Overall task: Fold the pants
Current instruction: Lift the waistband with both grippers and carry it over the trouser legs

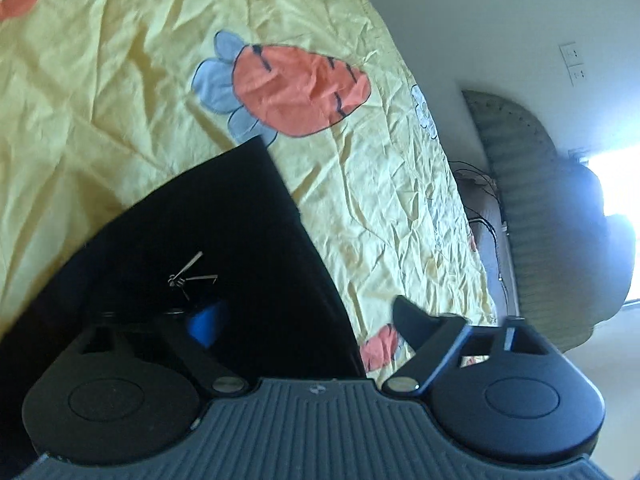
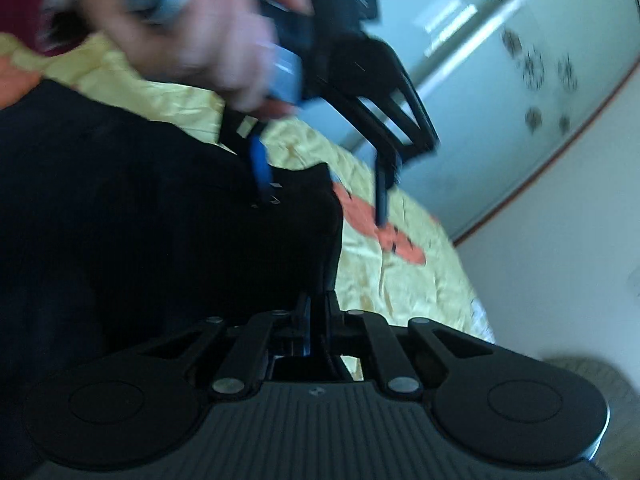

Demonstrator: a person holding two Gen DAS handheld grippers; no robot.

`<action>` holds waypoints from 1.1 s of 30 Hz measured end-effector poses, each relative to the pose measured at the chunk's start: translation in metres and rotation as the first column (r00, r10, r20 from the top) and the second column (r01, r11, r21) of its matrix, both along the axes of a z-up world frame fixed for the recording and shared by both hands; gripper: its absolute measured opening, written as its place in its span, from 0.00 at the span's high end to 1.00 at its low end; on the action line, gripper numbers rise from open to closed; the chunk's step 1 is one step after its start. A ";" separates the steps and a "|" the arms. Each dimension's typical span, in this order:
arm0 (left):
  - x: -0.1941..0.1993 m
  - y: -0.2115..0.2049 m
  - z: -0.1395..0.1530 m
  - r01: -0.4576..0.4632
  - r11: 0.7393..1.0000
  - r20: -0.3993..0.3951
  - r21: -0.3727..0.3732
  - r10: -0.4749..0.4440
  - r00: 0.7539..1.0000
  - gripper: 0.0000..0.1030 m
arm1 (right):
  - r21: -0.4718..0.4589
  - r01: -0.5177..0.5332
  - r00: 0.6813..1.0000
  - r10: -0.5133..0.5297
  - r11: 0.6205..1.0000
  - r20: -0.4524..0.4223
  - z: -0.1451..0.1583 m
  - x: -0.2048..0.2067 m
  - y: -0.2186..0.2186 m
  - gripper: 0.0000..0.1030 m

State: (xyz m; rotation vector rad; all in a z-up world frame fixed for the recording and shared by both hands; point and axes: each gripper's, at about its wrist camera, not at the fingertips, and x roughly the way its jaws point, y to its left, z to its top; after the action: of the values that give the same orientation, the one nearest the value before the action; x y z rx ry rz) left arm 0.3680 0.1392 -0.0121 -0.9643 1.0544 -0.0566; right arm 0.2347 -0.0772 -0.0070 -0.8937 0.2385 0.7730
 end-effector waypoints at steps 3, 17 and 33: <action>-0.002 -0.001 -0.006 0.027 0.999 -0.043 -0.025 -0.028 0.999 0.62 | -0.001 -0.001 0.998 0.001 1.000 0.064 -0.004 -0.014 0.000 0.94; -0.106 -0.004 0.032 0.011 0.996 0.165 0.084 -0.025 0.986 0.94 | 0.007 0.225 0.972 -0.224 0.974 0.064 -0.011 -0.037 -0.056 0.43; -0.177 0.030 0.023 -0.054 0.998 0.251 0.035 0.044 0.967 0.96 | -0.047 0.429 0.902 -0.426 0.902 0.065 -0.001 -0.112 -0.092 0.98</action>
State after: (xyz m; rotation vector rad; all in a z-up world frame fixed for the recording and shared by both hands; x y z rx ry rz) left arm 0.1907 0.1688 0.0112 -0.9189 0.7962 -0.1124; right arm 0.1227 -0.1695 -0.0082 -0.8764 0.3985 0.3323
